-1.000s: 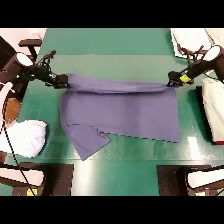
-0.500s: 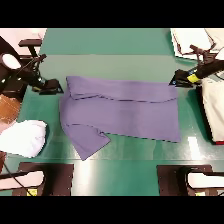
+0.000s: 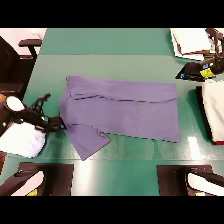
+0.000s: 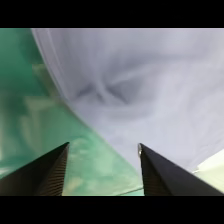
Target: Fold the shirts.
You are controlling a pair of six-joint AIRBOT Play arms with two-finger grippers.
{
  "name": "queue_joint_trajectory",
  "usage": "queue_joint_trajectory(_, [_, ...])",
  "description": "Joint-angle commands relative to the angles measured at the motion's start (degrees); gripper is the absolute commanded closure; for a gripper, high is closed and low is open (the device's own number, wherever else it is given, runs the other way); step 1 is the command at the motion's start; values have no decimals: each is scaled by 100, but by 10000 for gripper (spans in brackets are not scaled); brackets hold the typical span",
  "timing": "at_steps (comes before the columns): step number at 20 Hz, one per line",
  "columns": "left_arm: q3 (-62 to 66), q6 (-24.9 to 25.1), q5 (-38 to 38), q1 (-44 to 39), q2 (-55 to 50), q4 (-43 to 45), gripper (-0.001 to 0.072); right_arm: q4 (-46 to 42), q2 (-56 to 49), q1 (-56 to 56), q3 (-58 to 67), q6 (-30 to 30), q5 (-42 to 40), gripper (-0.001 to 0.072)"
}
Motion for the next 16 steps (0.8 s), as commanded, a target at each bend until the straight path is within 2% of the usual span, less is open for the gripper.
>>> queue_joint_trajectory(1, [-787, -24, 490, -11, 170, -715, 205, 2, 74, 50, -2, 0, -4, 288])
queue_joint_trajectory(7, [-931, -31, 1244, -782, 168, -981, 207, 2, 76, 39, -2, -4, 52, 288])
queue_joint_trajectory(8, [-898, -31, 1215, -785, 168, -1078, 264, 2, 76, 9, -2, -52, 162, 289])
queue_joint_trajectory(9, [-833, -22, 1152, -785, 170, -1104, 563, -4, 76, -52, -4, -140, 315, 289])
queue_joint_trajectory(10, [-761, -26, 1091, -785, 170, -1099, 677, -4, 79, -155, -22, -155, 479, 289])
queue_joint_trajectory(13, [-422, 2, 723, -785, 192, -1084, 686, -17, 437, -678, -848, -166, 542, 289])
queue_joint_trajectory(16, [-221, 0, 599, -785, 616, -1043, 687, -22, 1029, -1567, -2516, -402, 481, 279])
